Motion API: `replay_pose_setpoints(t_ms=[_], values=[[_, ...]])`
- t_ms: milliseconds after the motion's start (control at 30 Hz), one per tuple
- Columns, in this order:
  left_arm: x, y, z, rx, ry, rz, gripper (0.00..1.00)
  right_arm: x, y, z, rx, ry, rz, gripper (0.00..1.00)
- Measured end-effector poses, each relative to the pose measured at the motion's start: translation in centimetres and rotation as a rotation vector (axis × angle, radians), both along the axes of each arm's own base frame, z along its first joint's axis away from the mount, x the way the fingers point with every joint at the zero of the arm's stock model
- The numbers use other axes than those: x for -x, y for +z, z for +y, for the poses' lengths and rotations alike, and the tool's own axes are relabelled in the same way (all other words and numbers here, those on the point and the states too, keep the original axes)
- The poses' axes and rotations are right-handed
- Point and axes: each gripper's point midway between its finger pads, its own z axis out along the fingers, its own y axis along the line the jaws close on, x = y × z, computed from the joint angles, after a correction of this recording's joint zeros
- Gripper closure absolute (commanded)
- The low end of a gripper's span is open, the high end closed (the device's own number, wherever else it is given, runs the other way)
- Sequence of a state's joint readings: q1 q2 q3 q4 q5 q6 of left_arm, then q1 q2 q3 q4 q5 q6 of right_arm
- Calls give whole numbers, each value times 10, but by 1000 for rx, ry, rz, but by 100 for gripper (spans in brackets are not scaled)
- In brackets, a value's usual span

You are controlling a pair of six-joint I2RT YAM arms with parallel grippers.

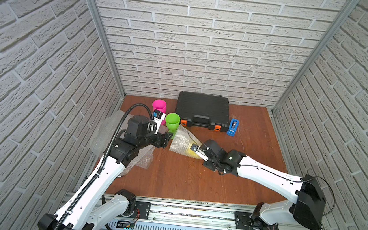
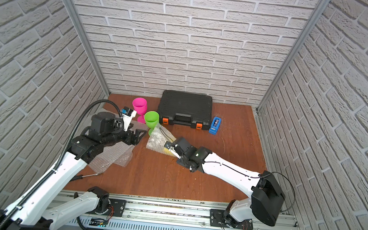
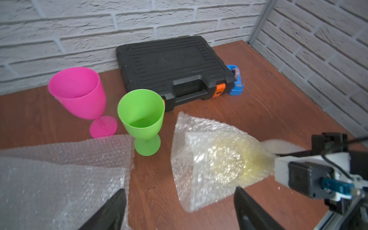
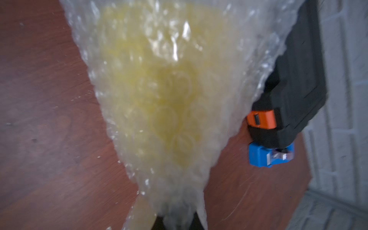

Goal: Wrap wine glasses in bubble wrap
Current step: Adjust the bubble wrap at the center of the board.

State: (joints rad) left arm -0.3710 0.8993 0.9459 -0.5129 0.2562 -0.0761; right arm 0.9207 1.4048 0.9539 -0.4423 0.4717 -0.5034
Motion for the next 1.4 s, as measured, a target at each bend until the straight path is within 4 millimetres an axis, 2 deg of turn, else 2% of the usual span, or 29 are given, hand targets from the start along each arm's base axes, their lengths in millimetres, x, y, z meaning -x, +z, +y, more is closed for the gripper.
replay_pose_setpoints(t_ms=[133, 333, 500, 600, 767, 933, 1233, 1333, 1400], values=[[23, -17, -19, -23, -199, -46, 11, -3, -10, 4, 142, 144, -153, 97], [46, -46, -54, -120, -478, -67, 8, -1, -19, 15, 209, 247, -295, 97], [49, -78, -75, -196, -616, -15, 5, 9, -35, 26, 236, 312, -334, 97], [44, -82, -80, -221, -659, -16, 5, 14, -46, 26, 250, 330, -336, 97], [37, -87, -87, -280, -746, -24, 11, 17, -54, 26, 255, 327, -349, 97], [40, -106, -89, -329, -844, -8, 15, 17, -53, 28, 243, 317, -359, 97], [36, -139, -91, -402, -959, 62, 33, 17, -53, 27, 215, 291, -353, 97], [35, -141, -90, -423, -964, 51, 37, 18, -53, 27, 206, 282, -350, 97], [33, -143, -88, -441, -964, 46, 44, 18, -53, 26, 200, 277, -348, 97]])
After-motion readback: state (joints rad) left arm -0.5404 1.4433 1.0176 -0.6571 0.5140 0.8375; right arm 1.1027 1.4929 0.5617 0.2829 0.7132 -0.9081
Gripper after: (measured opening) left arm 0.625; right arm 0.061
